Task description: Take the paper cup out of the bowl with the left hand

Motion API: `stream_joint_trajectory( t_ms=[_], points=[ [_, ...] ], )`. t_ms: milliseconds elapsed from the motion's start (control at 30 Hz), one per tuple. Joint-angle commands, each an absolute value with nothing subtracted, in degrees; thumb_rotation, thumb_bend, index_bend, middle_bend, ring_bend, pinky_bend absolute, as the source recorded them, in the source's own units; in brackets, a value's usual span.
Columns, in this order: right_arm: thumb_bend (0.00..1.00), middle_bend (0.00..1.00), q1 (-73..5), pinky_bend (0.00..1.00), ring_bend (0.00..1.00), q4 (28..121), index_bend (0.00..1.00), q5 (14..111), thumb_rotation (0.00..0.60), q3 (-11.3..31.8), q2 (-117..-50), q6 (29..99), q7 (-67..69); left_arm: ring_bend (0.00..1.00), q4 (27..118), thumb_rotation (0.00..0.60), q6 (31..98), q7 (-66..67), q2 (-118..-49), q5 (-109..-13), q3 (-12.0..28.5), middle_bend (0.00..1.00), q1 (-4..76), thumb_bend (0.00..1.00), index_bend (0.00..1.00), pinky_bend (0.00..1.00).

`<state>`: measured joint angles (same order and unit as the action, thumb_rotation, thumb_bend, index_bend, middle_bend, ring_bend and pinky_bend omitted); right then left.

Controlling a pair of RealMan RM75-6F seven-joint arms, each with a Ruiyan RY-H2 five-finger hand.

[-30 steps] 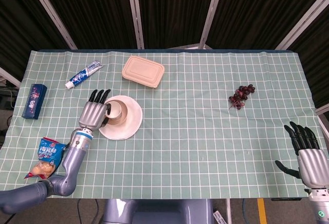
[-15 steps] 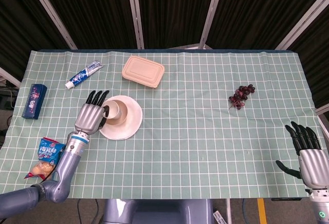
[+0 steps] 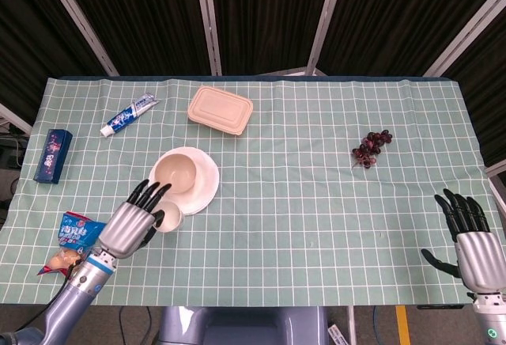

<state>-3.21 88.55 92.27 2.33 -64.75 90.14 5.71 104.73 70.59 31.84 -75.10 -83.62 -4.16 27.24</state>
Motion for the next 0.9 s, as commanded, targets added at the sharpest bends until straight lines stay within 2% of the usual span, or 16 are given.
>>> stream_joint_trajectory(
  t_ms=[33,267,500,567,733,833,900],
  points=[
    [0.07,0.0,-3.17,0.0,0.0,88.66,0.02,92.29,0.6,2.31,-64.75,90.22,5.65,0.0,104.07,0.6,69.39,31.99,-76.41,-84.02,-4.71,0.0,26.98,0.62,0.58,0.0],
    [0.07,0.0,-3.15,0.0,0.0,88.57,0.02,91.67,0.6,2.61,-64.56,90.1,6.11,0.0,100.51,0.6,65.54,35.13,-81.4,-82.11,-4.06,0.0,27.89,0.62,0.58,0.0],
    [0.07,0.0,-3.12,0.0,0.0,88.46,0.02,91.58,0.6,2.78,-64.32,90.28,6.73,0.0,100.13,0.6,64.08,37.28,-82.84,-80.36,-3.52,0.0,28.18,0.62,0.56,0.0],
    [0.07,0.0,-3.09,0.0,0.0,88.52,0.02,91.7,0.6,2.75,-64.29,90.39,6.75,0.0,100.34,0.6,64.39,37.31,-82.68,-80.72,-3.57,0.0,28.04,0.58,0.49,0.0],
    [0.07,0.0,-3.03,0.0,0.0,88.55,0.02,91.88,0.6,2.68,-64.36,90.5,6.45,0.0,101.83,0.6,66.55,35.93,-81.2,-82.28,-3.66,0.0,27.0,0.3,0.13,0.0],
    [0.07,0.0,-3.05,0.0,0.0,88.53,0.02,91.91,0.6,2.63,-64.46,90.42,6.17,0.0,103.12,0.6,67.86,34.35,-79.82,-83.53,-3.94,0.0,26.27,0.22,0.02,0.0],
    [0.07,0.0,-3.07,0.0,0.0,88.49,0.02,91.96,0.6,2.59,-64.52,90.34,5.97,0.0,104.06,0.6,69.14,32.79,-78.61,-84.67,-4.38,0.0,25.46,0.21,0.0,0.0]
  ],
)
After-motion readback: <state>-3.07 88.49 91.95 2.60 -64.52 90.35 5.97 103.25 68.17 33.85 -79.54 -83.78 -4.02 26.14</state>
